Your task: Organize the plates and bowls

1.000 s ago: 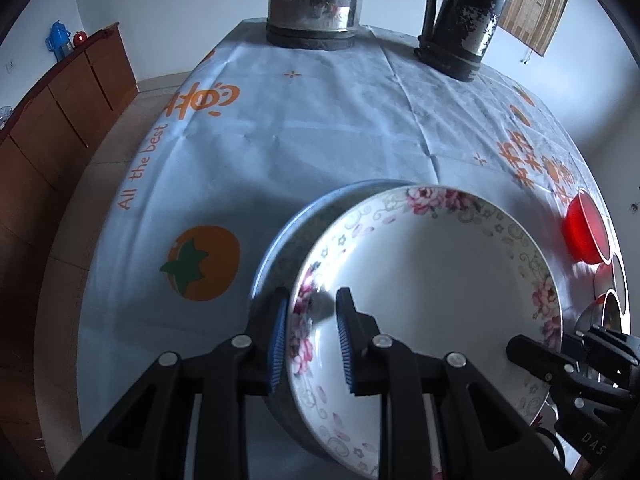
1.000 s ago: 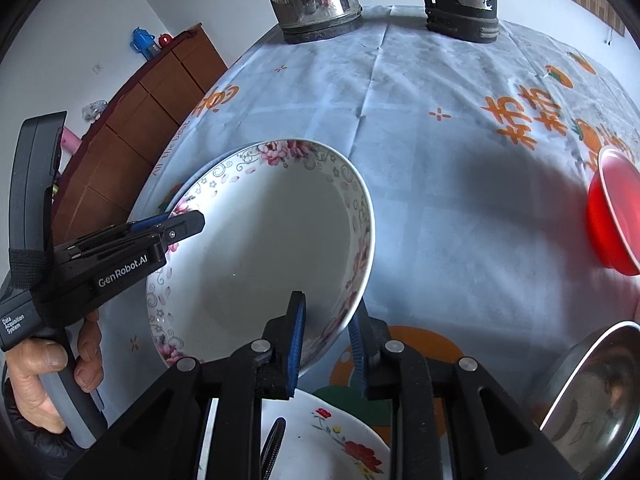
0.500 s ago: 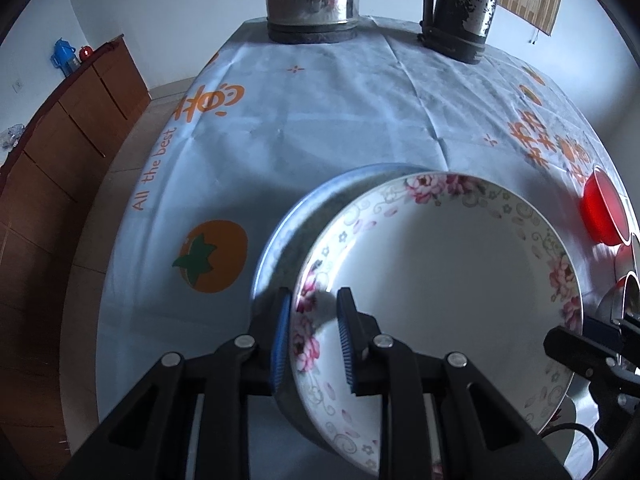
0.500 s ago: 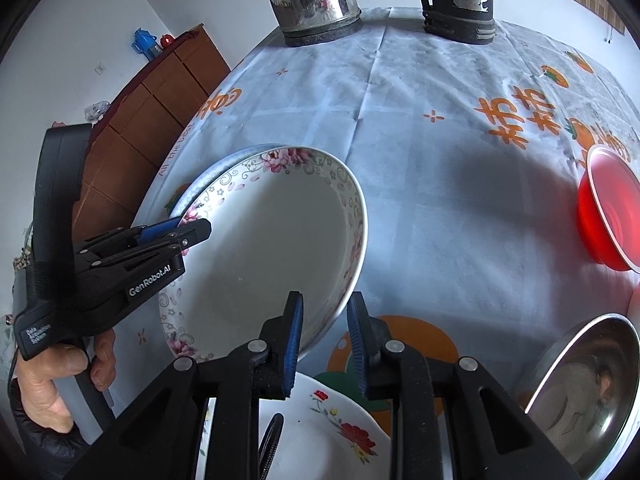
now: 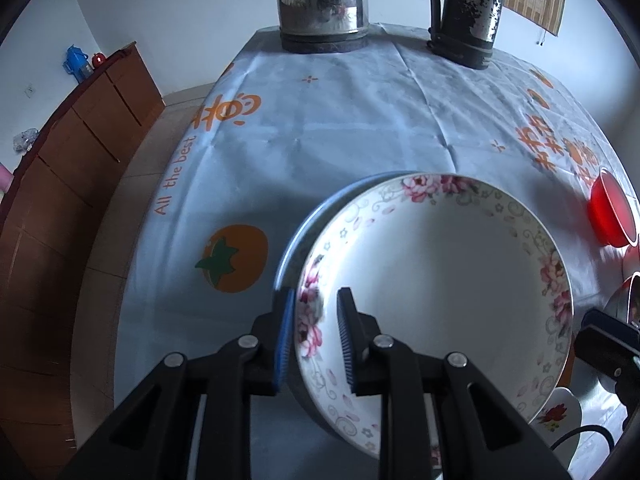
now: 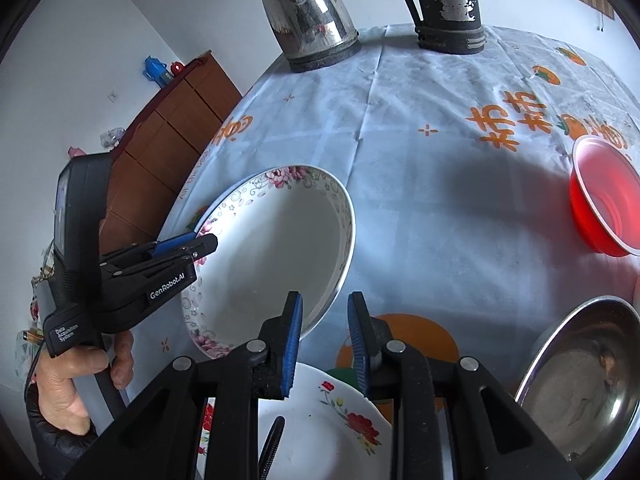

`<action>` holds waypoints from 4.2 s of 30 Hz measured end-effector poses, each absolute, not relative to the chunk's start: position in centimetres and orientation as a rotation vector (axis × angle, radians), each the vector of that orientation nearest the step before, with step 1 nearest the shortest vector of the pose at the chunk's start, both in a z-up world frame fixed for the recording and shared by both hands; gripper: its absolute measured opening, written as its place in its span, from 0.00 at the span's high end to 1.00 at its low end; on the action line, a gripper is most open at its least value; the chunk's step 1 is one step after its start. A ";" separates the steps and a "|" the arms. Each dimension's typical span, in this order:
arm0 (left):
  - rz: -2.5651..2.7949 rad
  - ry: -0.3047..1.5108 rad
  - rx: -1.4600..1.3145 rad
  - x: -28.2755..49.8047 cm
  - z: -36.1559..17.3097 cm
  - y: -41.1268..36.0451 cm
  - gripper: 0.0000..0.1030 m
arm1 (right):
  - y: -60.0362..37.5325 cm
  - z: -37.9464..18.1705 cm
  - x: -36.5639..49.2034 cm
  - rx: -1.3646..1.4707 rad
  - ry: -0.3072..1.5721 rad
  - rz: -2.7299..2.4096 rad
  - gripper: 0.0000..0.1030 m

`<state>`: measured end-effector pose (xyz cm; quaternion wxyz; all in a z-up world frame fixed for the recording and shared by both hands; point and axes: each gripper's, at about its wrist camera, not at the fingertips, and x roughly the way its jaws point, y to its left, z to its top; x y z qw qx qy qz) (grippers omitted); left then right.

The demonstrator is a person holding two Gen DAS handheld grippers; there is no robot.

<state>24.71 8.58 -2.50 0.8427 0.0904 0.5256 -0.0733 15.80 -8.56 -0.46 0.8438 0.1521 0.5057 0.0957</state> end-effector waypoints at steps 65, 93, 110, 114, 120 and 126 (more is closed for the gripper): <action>0.063 0.710 0.061 4.2 -0.5 11.6 0.23 | -12.5 -0.8 -6.2 0.247 0.522 0.012 0.44; -0.106 0.855 -0.006 5.2 -3.9 9.8 0.26 | -12.1 -4.9 -3.4 0.398 0.752 0.156 0.53; -0.181 0.896 -0.050 5.6 -5.1 8.4 0.67 | -9.8 -6.1 -1.3 0.375 0.824 0.215 0.80; -0.191 0.888 -0.078 5.6 -5.2 8.6 0.67 | -9.6 -6.2 -1.0 0.373 0.825 0.212 0.81; -0.219 0.886 -0.125 5.3 -5.3 9.2 0.73 | -9.3 -6.1 -1.2 0.343 0.814 0.196 0.82; -0.243 0.901 -0.157 4.9 -5.1 9.4 0.73 | -9.2 -5.6 -1.8 0.331 0.787 0.196 0.82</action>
